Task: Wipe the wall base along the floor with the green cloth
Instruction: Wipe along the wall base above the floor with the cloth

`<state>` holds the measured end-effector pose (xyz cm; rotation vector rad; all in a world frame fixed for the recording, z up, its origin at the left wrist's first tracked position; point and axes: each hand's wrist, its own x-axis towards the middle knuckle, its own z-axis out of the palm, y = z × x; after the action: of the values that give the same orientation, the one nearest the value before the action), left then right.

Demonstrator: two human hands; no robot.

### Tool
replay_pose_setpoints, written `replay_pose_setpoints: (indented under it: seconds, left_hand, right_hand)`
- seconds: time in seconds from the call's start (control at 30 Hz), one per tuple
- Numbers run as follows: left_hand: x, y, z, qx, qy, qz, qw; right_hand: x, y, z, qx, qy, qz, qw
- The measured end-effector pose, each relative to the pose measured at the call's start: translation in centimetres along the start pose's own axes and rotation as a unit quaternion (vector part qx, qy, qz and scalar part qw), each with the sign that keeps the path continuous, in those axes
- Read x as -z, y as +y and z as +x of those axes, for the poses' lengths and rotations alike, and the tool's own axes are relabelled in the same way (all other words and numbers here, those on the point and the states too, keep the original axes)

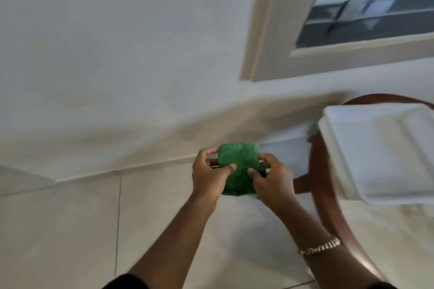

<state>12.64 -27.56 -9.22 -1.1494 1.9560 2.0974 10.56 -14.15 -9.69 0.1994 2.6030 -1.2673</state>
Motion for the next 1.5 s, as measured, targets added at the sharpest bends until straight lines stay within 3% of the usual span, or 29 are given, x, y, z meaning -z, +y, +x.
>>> replay_pose_setpoints:
  seconds: [0.23, 0.57, 0.63, 0.77, 0.83, 0.9, 1.0, 1.13, 1.23, 1.43, 1.5]
  left_hand:
    - [10.2, -14.2, 10.4, 0.047, -0.006, -0.009, 0.999]
    - [14.5, -33.6, 28.4, -0.024, 0.015, 0.079, 0.996]
    - [15.8, -37.0, 31.5, -0.096, 0.034, 0.209, 0.973]
    - [19.9, -43.2, 36.6, -0.202, 0.046, 0.481, 0.852]
    - [21.6, -44.6, 38.6, -0.205, 0.044, 0.564, 0.799]
    - [22.6, -45.3, 40.1, -0.221, 0.054, 0.611, 0.759]
    - [22.9, -45.3, 41.3, -0.233, 0.07, 0.631, 0.737]
    - [23.1, -44.8, 42.0, -0.225, 0.07, 0.633, 0.737]
    - [23.2, -44.5, 42.2, -0.221, 0.067, 0.63, 0.742]
    - [23.3, -44.8, 42.2, -0.227, 0.073, 0.627, 0.742]
    - [23.3, -44.8, 42.4, -0.223, 0.071, 0.635, 0.737]
  right_hand:
    - [-19.1, 7.5, 3.4, -0.011, -0.088, 0.018, 0.996]
    - [-39.3, 21.6, 13.9, -0.009, -0.114, 0.079, 0.99]
    - [-42.0, 23.4, 16.1, -0.017, -0.11, 0.086, 0.99]
    - [-45.3, 25.8, 18.3, -0.025, -0.077, 0.054, 0.995]
    - [-46.2, 26.3, 18.4, 0.016, 0.01, -0.002, 1.0]
    - [-47.7, 26.6, 18.0, 0.116, 0.07, -0.076, 0.988]
    - [-50.7, 27.2, 16.9, 0.262, 0.032, -0.228, 0.937]
    - [-52.1, 28.5, 18.0, 0.306, 0.013, -0.309, 0.9]
    - [-51.8, 28.2, 20.1, 0.275, 0.06, -0.324, 0.903]
    - [-54.5, 25.5, 20.2, 0.086, 0.164, -0.269, 0.945]
    - [-56.3, 23.6, 19.2, 0.057, 0.141, -0.27, 0.951]
